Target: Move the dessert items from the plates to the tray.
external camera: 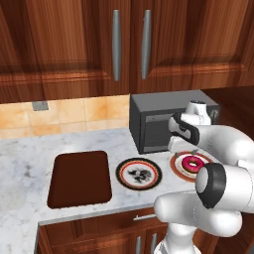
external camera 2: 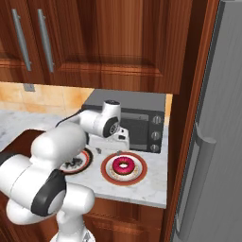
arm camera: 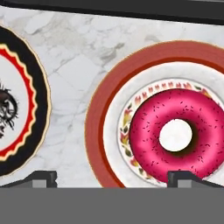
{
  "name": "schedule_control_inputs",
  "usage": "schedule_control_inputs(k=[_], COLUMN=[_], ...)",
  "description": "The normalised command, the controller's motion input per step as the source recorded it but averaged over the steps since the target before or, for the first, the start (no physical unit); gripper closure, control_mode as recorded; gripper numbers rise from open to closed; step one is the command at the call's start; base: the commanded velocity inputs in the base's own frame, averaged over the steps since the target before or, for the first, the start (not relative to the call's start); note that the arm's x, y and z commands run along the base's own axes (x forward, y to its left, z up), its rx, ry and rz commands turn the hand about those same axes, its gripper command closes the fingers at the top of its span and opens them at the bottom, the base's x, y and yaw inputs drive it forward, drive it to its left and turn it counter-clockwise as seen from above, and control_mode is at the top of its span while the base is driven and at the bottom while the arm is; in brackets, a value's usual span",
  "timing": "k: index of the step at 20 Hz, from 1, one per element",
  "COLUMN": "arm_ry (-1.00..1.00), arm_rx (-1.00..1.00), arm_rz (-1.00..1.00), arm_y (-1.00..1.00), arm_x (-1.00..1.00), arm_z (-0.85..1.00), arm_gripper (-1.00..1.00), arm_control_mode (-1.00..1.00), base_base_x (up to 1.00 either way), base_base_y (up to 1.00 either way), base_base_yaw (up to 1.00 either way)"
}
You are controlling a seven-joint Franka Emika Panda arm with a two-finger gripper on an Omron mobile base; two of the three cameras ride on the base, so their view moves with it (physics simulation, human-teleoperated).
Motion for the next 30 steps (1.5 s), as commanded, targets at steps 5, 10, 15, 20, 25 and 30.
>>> schedule_control_inputs(k=[5, 10, 15, 20, 25, 30], arm_ry=[0.0, 0.0, 0.0, 0.0, 0.0, 0.0], arm_rx=[0.0, 0.0, 0.0, 0.0, 0.0, 0.0], arm_rz=[-0.01, -0.02, 0.0, 0.0, 0.0, 0.0], arm_y=[-0.33, -0.4, -0.06, 0.0, 0.02, 0.19], arm_x=[0.4, 0.29, 0.17, -0.32, -0.32, 0.02], arm_z=[-0.23, -0.12, -0.14, -0.18, -0.18, -0.28], arm_gripper=[-1.0, -1.0, -1.0, -1.0, -1.0, -1.0], arm_control_mode=[-1.0, -1.0, -1.0, -1.0, -1.0, -1.0], base_base_x=[0.0, 0.0, 0.0, 0.0, 0.0, 0.0], base_base_y=[0.0, 0.0, 0.0, 0.0, 0.0, 0.0], base_base_yaw=[0.0, 0.0, 0.0, 0.0, 0.0, 0.0])
